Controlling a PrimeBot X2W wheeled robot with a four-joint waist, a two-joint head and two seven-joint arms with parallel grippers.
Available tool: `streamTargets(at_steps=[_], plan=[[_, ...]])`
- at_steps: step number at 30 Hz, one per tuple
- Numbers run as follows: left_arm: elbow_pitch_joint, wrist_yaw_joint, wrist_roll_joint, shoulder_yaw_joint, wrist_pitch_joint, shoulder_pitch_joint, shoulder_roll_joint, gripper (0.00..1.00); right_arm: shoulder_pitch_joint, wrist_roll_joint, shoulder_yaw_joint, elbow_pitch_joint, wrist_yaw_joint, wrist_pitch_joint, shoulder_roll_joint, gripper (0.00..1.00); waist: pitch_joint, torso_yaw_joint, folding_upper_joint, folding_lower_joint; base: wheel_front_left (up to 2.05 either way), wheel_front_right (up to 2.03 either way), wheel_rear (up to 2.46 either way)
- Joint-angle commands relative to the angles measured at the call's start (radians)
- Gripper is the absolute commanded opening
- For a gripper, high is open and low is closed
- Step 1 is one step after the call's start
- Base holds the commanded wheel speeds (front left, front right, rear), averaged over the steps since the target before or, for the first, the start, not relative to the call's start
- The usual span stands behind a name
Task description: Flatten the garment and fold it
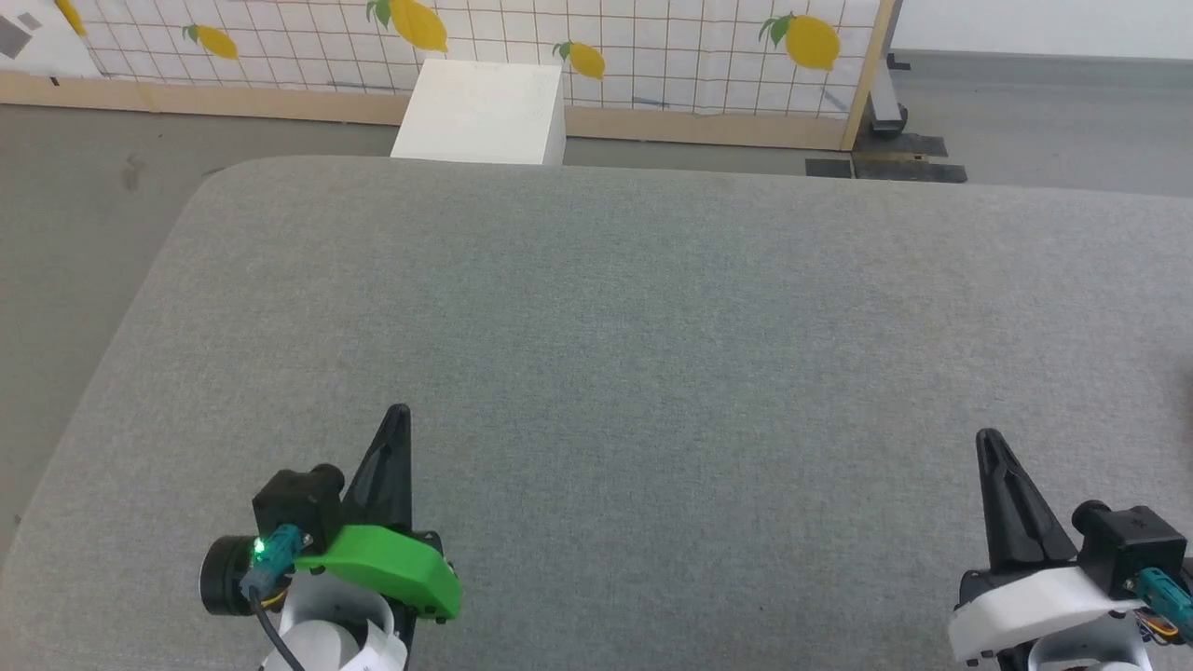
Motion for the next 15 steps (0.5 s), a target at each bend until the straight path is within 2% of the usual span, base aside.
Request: streamTargets(at_steps=[1,15], plan=[[-0.008,0.007,0.021,0.005,0.006,0.016,-0.001,0.00,-0.017,-0.008,0.006,-0.007,-0.001,0.006,0.001,0.00,-0.001,-0.001,0.0000,0.0000,0.00,0.00,0.00],[-0.031,0.018,0.054,0.020,0.035,0.027,-0.002,0.00,-0.026,-0.019,0.022,-0.012,-0.001,0.034,0.002,0.00,-0.005,-0.009,0.0000,0.0000,0.00,0.00,0.00]])
